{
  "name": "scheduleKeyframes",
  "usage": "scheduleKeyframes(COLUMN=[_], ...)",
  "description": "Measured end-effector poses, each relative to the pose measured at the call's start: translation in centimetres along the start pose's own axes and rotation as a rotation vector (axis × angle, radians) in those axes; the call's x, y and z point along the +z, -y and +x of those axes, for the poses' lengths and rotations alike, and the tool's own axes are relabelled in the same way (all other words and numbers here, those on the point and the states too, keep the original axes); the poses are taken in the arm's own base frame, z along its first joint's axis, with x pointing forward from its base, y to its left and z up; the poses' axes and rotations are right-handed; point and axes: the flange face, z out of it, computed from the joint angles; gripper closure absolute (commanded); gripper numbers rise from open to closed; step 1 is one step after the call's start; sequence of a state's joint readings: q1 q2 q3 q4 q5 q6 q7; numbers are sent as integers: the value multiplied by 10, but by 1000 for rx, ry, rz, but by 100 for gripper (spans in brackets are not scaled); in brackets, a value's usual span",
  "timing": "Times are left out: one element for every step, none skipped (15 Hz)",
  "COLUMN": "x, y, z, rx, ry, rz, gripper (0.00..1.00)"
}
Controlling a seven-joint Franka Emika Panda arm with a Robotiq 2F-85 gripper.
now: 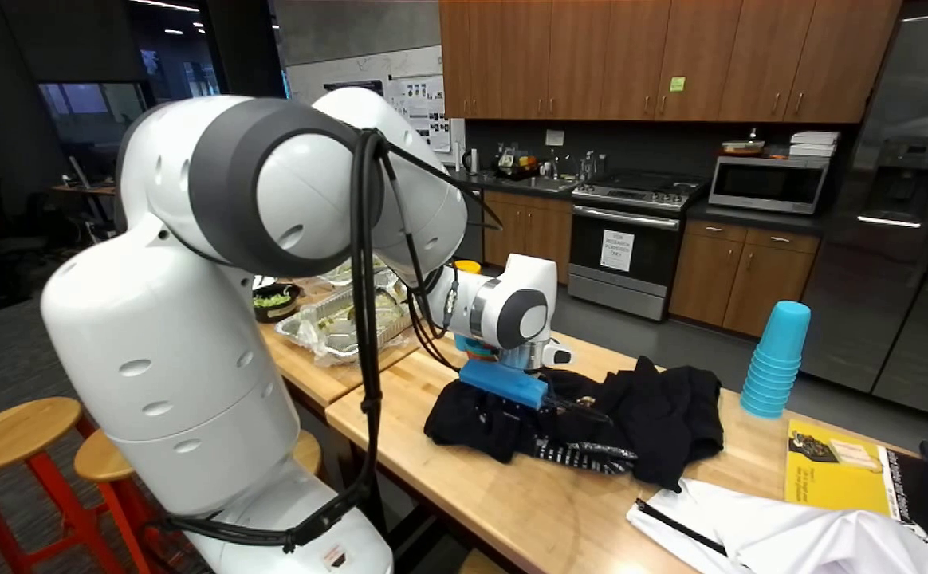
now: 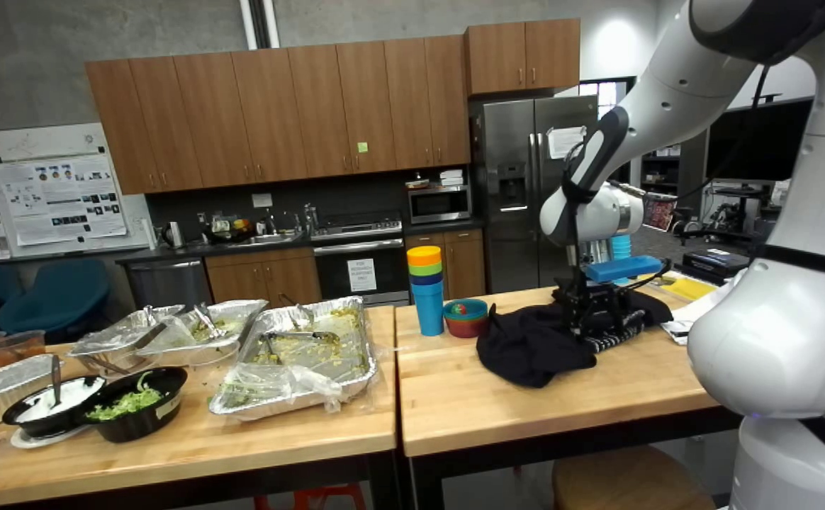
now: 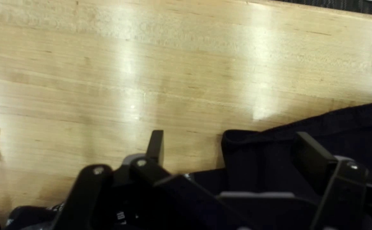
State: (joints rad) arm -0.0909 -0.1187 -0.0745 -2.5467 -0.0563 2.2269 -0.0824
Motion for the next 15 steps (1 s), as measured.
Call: scheduleKeyframes(x=[2, 3, 5, 6, 8, 10, 12, 14, 15, 16, 17, 19, 20, 21, 22], y=[1, 1, 1, 2, 2, 2, 2, 2, 2, 2, 2, 2, 2, 3, 3], z=[-1, -1, -1, -1, -1, 0, 0, 1, 2, 4, 5, 7, 8, 9, 10], rx=[6, 13, 18, 25, 32, 39, 50, 59, 68, 76, 92, 108, 121, 130, 141], ry=[-2, -1, -2, -4, -6, -7, -9, -11, -12, -19, -28, -35, -41, -46, -46], rz=[0, 0, 0, -1, -1, -1, -2, -2, -2, -7, -14, -19, -24, -28, -28], gripper=[0, 0, 0, 0, 0, 0, 0, 0, 0, 2, 26, 27, 29, 35, 43])
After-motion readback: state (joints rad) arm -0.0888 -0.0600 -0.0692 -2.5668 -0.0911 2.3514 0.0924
